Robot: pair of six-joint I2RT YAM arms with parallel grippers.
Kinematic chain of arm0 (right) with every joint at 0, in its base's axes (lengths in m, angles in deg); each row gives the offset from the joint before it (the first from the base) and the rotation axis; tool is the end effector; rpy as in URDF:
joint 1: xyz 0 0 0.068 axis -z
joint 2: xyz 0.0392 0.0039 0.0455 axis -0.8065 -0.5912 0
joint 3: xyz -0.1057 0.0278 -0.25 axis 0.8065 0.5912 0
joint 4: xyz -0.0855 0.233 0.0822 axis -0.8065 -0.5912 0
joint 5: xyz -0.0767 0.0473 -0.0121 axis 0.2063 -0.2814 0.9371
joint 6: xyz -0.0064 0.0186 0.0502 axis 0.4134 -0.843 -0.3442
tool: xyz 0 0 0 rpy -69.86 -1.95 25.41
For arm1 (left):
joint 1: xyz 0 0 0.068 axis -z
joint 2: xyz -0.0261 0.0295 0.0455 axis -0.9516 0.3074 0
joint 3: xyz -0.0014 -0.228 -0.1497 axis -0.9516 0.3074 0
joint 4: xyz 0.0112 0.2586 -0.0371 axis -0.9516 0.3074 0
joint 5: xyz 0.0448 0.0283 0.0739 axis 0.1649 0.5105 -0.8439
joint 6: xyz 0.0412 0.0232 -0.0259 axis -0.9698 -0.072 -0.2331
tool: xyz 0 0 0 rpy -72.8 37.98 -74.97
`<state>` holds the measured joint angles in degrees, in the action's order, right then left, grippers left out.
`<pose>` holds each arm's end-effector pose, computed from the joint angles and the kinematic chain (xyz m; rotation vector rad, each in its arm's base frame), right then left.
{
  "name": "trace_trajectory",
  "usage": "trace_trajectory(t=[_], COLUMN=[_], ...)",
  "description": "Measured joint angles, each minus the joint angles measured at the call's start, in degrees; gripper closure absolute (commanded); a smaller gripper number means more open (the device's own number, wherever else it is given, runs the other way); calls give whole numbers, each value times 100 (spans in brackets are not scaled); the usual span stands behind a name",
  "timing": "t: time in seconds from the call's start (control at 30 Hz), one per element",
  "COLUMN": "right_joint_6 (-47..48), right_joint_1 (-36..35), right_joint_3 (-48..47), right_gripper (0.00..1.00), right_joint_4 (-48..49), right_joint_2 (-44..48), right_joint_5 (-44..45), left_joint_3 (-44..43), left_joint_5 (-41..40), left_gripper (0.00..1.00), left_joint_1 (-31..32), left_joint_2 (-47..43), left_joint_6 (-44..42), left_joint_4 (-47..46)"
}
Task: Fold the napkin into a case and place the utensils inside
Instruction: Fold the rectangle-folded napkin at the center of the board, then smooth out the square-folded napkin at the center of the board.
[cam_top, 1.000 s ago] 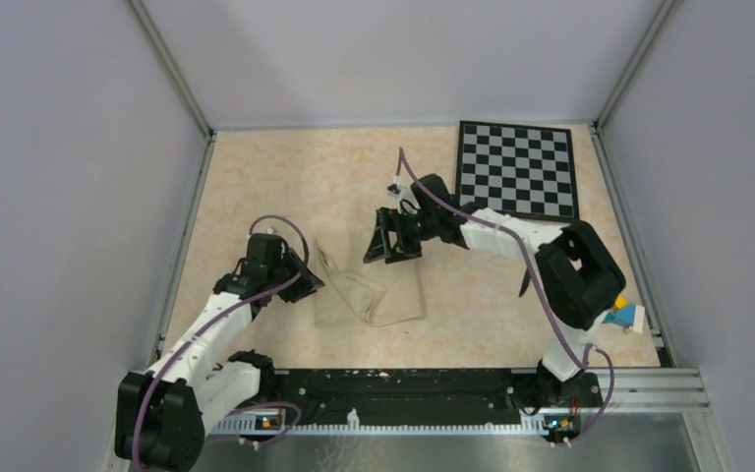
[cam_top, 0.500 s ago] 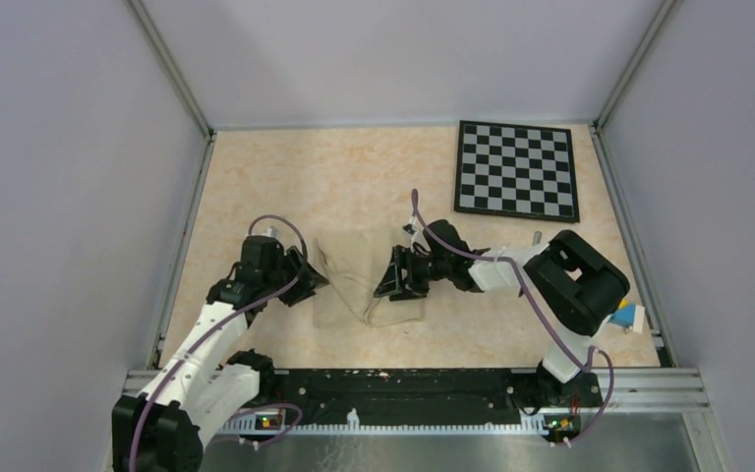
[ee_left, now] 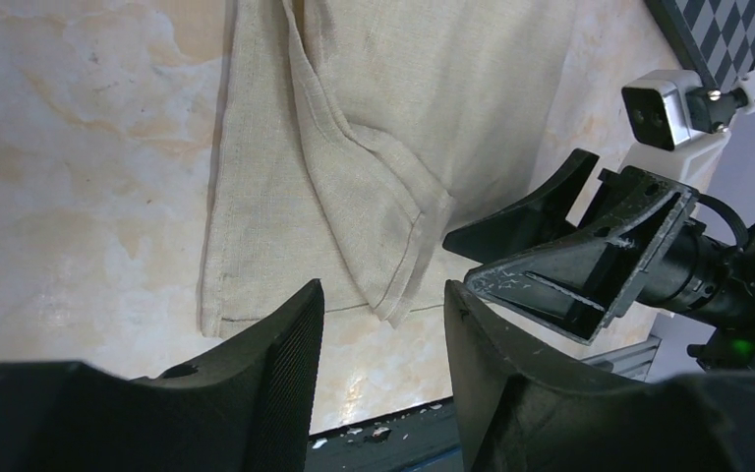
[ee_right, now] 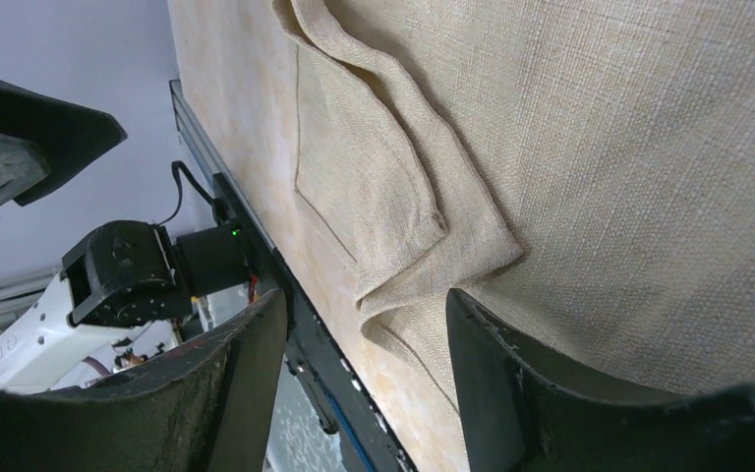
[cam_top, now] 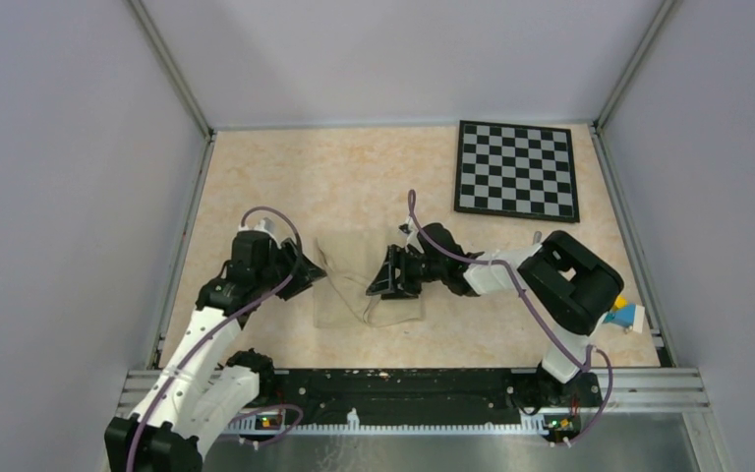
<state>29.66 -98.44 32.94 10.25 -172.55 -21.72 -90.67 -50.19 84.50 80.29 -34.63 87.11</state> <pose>0.2264 0.2498 0.1346 -0.1394 2.5524 1.4478 0.1599 -0.0440 0.2353 -0.5842 2.3827 -0.7670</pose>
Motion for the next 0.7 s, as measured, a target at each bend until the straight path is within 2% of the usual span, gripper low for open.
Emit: trace_trajectory(t=[0.4, 0.7], right_joint_6=[-190, 66], right_joint_1=[-151, -612], right_joint_3=[-46, -800], right_gripper=[40, 48], right_joint_4=[247, -63], right_joint_2=[-330, -625], right_joint_5=[59, 387], left_joint_3=[-448, -647], left_joint_5=[-22, -184], left_gripper=[45, 44], left_joint_1=[0, 0], left_joint_2=[-142, -339], left_joint_6=[-118, -146], left_joint_4=[273, 472])
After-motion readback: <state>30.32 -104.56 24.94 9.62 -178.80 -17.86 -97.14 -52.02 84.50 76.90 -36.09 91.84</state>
